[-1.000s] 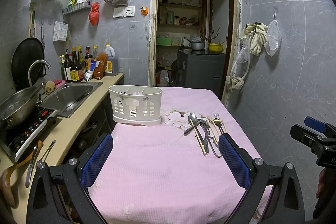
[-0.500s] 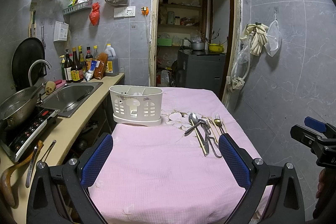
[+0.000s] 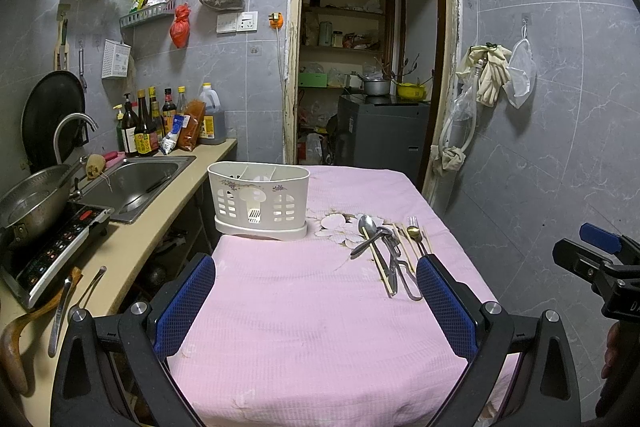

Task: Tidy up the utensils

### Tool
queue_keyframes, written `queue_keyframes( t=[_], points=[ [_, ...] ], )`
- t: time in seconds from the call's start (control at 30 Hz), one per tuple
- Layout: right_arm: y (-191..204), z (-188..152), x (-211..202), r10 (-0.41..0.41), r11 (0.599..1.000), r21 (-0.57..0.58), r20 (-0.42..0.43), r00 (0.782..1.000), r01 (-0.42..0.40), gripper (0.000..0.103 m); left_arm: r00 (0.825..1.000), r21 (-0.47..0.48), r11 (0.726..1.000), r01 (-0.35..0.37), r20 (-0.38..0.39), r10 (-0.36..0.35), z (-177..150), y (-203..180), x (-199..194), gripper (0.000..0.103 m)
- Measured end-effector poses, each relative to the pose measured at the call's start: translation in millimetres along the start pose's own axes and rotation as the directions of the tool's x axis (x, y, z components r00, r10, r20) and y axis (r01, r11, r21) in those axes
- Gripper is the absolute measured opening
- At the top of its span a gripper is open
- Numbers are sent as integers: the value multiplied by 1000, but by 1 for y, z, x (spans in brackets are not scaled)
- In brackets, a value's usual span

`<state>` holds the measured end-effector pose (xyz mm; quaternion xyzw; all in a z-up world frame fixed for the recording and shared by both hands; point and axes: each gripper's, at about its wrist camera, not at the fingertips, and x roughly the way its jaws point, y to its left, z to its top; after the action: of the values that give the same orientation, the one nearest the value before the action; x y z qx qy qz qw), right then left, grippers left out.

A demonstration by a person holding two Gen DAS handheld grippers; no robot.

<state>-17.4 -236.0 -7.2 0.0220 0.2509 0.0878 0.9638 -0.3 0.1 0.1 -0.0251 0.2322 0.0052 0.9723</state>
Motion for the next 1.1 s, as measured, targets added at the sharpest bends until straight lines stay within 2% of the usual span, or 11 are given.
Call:
queue_keyframes(
  t=[0.67, 1.1],
  points=[
    [2, 5, -2, -4, 1000, 2, 1, 1000, 4, 102, 1000, 1, 1000, 2, 0, -2, 0, 0, 0, 101],
    [-18, 6, -2, -21, 1000, -9, 36, 999, 21, 102, 1000, 10, 1000, -1, 13, 1, 2, -3, 2, 101]
  ],
)
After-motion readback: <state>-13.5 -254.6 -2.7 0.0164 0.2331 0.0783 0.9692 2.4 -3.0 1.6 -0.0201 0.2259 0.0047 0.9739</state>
